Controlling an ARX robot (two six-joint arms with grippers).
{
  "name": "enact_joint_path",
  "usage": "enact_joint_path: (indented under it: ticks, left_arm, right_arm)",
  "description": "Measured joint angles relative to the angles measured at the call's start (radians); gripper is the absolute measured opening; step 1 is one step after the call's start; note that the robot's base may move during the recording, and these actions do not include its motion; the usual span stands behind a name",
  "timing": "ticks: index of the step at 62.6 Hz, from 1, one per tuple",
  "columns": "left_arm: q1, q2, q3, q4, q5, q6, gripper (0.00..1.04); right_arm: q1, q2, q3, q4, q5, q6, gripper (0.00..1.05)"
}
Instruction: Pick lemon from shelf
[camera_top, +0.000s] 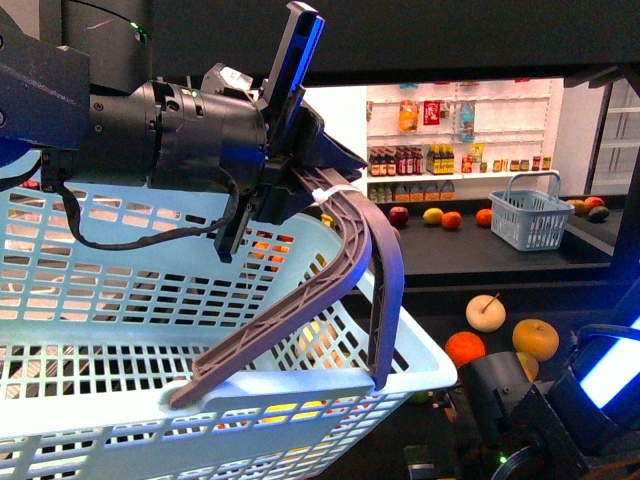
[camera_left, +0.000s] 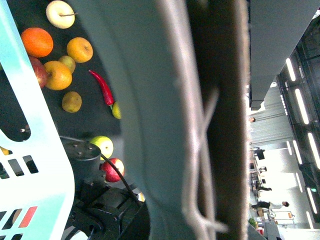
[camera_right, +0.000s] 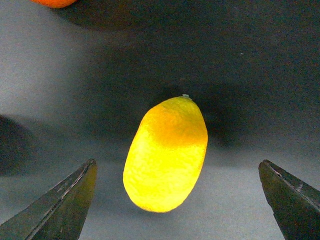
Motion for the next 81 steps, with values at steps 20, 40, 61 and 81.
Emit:
enact_joint_path:
  ticks: [20,40,61,81]
  left_arm:
    - [0.000,0.000,0.000,0.000,0.000,0.000,0.07]
    - [0.000,0.000,0.000,0.000,0.000,0.000,0.07]
    - [0.000,0.000,0.000,0.000,0.000,0.000,0.07]
    - [0.000,0.000,0.000,0.000,0.000,0.000,0.07]
  right_arm:
    - [0.021,0.105,0.163,-0.080,0.034,0.000,0.97]
    - [0.027,0.188,0.268,-0.135,0.060,-0.016,0.97]
    - [0.027,0.210,0.327,-0.158,0.072,-0.021,0.69]
    - [0.015,0.190,0.291,-0.175,0.053,-0.021,0.41]
